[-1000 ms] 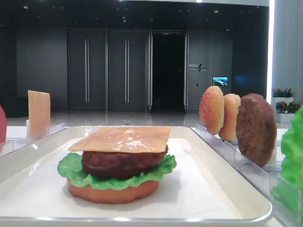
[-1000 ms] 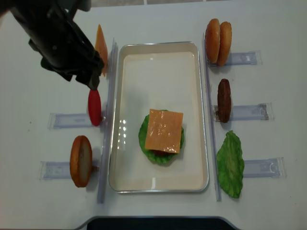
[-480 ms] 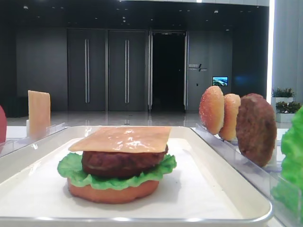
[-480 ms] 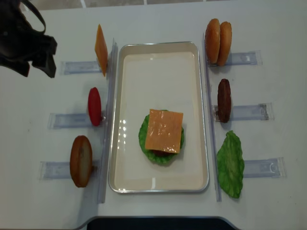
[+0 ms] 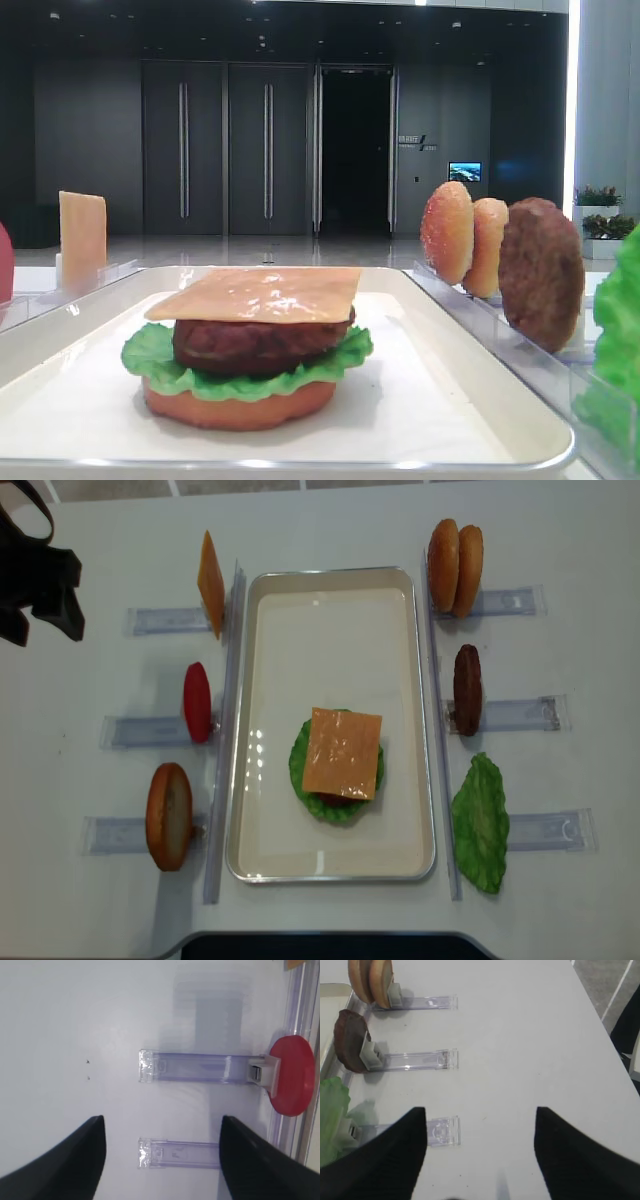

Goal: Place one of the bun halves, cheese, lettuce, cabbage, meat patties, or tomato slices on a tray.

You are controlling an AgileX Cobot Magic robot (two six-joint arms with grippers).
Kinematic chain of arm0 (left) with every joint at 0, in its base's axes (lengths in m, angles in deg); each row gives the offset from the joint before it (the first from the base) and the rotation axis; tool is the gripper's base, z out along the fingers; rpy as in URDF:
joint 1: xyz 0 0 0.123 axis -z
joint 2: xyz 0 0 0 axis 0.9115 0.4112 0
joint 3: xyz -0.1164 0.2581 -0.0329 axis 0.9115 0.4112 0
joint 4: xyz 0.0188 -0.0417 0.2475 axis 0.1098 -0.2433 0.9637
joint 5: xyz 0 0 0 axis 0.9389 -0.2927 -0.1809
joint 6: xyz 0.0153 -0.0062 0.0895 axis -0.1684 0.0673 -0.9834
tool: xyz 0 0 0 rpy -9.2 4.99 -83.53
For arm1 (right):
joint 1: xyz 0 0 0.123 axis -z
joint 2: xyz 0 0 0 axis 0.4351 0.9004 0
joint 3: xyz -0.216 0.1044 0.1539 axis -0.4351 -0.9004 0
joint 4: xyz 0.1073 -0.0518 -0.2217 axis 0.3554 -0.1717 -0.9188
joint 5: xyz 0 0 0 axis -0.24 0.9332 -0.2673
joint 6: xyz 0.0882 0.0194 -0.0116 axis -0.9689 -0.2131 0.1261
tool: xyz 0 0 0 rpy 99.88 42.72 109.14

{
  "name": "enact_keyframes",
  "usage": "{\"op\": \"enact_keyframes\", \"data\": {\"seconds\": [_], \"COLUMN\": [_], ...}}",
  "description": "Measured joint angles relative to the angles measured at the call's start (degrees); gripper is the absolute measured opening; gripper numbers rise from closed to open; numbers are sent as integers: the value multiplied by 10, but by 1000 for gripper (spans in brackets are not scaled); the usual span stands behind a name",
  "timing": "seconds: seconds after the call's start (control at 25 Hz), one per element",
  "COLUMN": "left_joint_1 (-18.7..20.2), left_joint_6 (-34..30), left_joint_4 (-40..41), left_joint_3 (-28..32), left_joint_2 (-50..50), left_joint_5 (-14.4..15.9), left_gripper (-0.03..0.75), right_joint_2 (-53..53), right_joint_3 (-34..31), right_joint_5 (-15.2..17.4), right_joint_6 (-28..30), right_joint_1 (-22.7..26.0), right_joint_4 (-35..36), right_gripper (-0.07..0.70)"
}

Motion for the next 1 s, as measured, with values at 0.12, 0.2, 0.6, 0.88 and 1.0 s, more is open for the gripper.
{"op": "enact_keyframes", "data": {"seconds": [0.12, 0.2, 0.6, 0.88, 1.0], "left_joint_1": [-3, -3, -3, -3, -3], "left_joint_6": [0, 0, 3, 17, 19], "left_joint_4": [0, 0, 0, -1, -5], "left_joint_3": [0, 0, 87, 154, 187], "left_joint_2": [0, -2, -98, -220, -287], "left_joint_5": [0, 0, 0, 4, 8], "left_gripper": [538, 538, 538, 538, 538], "right_joint_2": [0, 0, 0, 0, 0], "right_joint_3": [0, 0, 0, 0, 0], "right_joint_5": [0, 0, 0, 0, 0], "right_joint_6": [0, 0, 0, 0, 0], "right_joint_1": [0, 0, 0, 0, 0], "right_joint_4": [0, 0, 0, 0, 0], "right_gripper": [470, 470, 470, 470, 470]}}
